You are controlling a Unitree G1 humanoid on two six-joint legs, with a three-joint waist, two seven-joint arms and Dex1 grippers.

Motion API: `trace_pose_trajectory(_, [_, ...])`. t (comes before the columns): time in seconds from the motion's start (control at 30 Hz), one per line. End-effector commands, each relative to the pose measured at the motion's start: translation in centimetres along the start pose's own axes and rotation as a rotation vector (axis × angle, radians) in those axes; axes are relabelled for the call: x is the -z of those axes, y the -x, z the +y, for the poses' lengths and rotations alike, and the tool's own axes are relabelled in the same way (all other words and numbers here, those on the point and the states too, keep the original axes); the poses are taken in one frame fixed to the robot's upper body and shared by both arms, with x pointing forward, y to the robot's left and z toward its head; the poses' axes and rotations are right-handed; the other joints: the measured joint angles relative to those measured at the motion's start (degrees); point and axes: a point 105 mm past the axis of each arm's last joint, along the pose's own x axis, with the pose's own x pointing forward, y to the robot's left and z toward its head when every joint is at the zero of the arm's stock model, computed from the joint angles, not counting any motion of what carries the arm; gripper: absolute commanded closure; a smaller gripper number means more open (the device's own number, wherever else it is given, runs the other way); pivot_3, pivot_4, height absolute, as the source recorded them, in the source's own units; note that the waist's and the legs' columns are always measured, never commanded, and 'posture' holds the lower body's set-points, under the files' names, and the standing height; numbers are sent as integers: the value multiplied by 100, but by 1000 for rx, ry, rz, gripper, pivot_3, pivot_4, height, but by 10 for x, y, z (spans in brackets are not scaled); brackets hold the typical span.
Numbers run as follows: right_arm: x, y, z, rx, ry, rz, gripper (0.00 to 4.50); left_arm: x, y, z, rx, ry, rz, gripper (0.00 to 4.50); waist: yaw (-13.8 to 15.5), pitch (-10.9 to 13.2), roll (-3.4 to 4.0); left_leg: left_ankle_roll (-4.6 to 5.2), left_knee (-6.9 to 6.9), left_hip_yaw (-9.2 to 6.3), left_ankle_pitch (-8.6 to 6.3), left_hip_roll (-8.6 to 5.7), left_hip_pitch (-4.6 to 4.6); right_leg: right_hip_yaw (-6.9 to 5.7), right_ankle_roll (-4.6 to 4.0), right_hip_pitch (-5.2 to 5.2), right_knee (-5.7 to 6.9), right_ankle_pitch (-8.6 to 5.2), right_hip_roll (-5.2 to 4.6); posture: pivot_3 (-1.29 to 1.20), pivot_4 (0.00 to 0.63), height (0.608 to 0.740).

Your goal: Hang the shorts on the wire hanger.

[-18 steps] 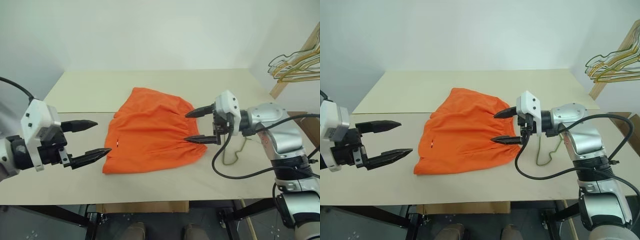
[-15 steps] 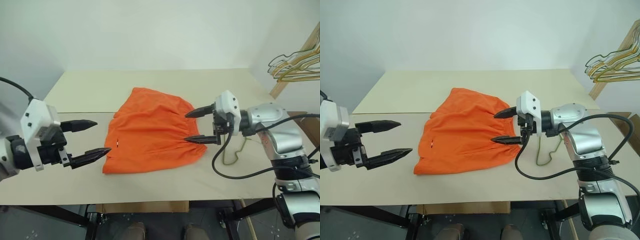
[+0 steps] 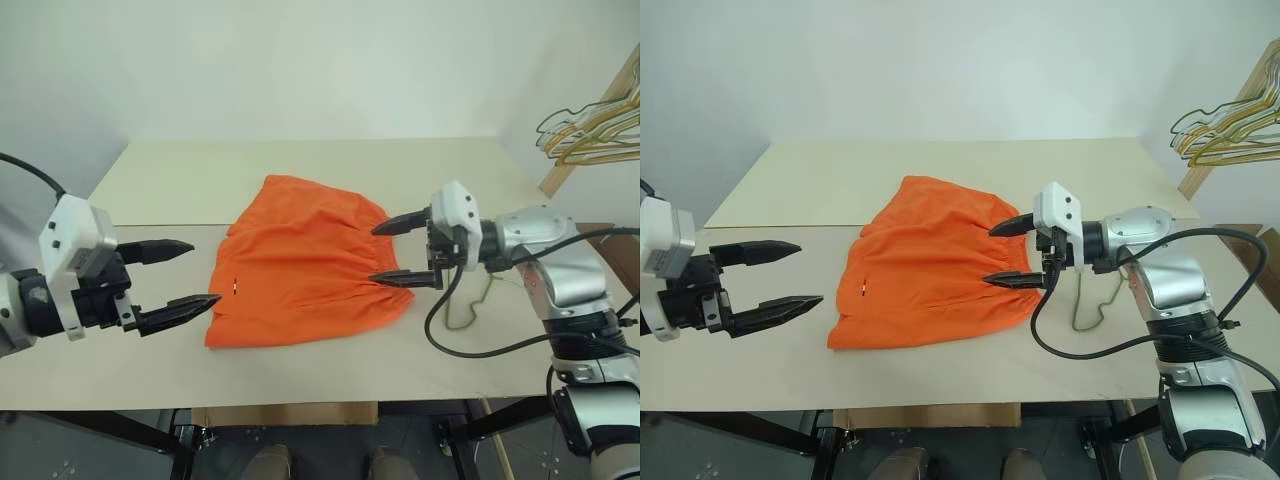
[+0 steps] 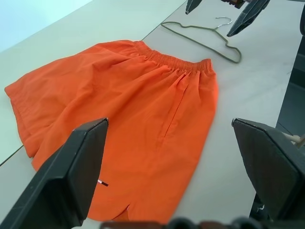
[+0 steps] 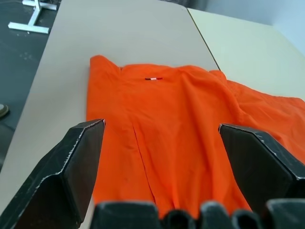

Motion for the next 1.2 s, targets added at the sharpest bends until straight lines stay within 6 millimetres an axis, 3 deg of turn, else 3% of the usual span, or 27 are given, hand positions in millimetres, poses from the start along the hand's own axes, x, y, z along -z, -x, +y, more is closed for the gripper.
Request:
trace_pose_trajectory(0.03, [-12, 4, -5, 0, 93, 14, 46, -6, 1, 1, -4, -37, -8, 0, -4, 3, 1, 1, 0, 1, -1, 0, 0, 1, 0, 0, 0, 0, 0, 103, 59, 740])
trace_pose_trajectory(0.3, [12, 8, 17, -129, 203, 144, 46, -7, 1, 0, 18, -51, 0, 0, -1, 3, 1, 4, 0, 4, -3, 0, 2, 2, 0, 2, -2, 0, 1, 102, 57, 740])
trace_pose_trajectory(0.43, [43, 9, 26, -187, 399, 309, 46, -7, 1, 0, 21, -52, 2, 0, -2, 3, 1, 4, 0, 7, -3, 0, 3, 3, 0, 3, -2, 0, 1, 98, 57, 740])
trace_pose_trajectory(0.67, [101, -3, 13, -106, 638, 523, 46, -8, -2, -1, 30, -55, -2, 0, -95, 3, 1, 1, 0, 17, -2, 1, 7, 9, 0, 2, 0, 0, 2, 93, 56, 740])
trace_pose_trajectory(0.87, [120, -8, 1, -42, 806, 594, 46, -8, -2, -2, 35, -56, 1, 0, -192, 3, 1, -5, 0, 23, 0, 2, 13, 35, 0, 1, 1, 0, 6, 97, 55, 740])
trace_pose_trajectory(1.0, [121, -9, 0, -37, 841, 577, 910, -8, -1, -2, 34, -57, 3, 0, -196, 3, 0, -3, 0, 25, -2, 2, 19, 37, 0, 6, 0, 0, 7, 98, 52, 740])
trace_pose_trajectory(1.2, [115, -7, -1, -32, 861, 550, 3038, -1, -4, -3, 33, -56, 24, 0, -228, 4, 0, -1, 0, 26, -3, 3, 17, 42, 0, 5, -1, 0, 8, 93, 50, 740])
